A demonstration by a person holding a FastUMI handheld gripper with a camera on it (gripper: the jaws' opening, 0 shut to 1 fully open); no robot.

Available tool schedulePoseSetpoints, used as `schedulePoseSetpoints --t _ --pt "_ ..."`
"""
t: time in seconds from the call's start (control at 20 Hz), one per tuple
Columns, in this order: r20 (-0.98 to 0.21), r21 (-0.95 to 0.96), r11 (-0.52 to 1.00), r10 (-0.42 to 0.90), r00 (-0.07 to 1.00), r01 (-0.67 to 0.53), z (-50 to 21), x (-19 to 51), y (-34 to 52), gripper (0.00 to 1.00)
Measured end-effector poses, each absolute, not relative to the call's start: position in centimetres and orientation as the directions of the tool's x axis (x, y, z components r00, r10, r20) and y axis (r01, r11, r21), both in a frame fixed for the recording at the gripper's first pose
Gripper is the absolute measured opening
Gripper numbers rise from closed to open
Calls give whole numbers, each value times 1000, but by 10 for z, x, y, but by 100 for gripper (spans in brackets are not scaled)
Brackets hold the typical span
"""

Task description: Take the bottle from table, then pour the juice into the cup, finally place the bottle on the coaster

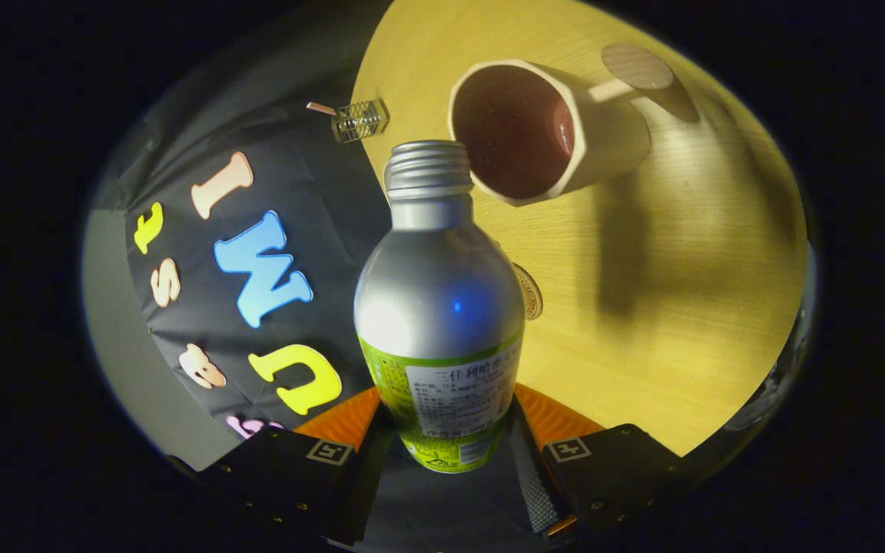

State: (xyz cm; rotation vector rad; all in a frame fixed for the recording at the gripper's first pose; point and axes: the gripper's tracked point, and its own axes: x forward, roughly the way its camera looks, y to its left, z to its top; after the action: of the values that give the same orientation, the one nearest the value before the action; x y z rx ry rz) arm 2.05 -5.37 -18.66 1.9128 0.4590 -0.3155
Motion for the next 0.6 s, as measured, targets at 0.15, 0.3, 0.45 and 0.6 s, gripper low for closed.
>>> schedulePoseSetpoints --t 0.15,0.3,0.45,0.6 --pt "-461 860 -185 118 879 476 -212 17 -55 77" --pt "-483 873 -41 78 872 487 -230 13 -55 77" --pt "-495 865 107 35 868 489 -243 10 -57 77" --pt "-516 822 275 -11 857 498 -260 6 -64 77"
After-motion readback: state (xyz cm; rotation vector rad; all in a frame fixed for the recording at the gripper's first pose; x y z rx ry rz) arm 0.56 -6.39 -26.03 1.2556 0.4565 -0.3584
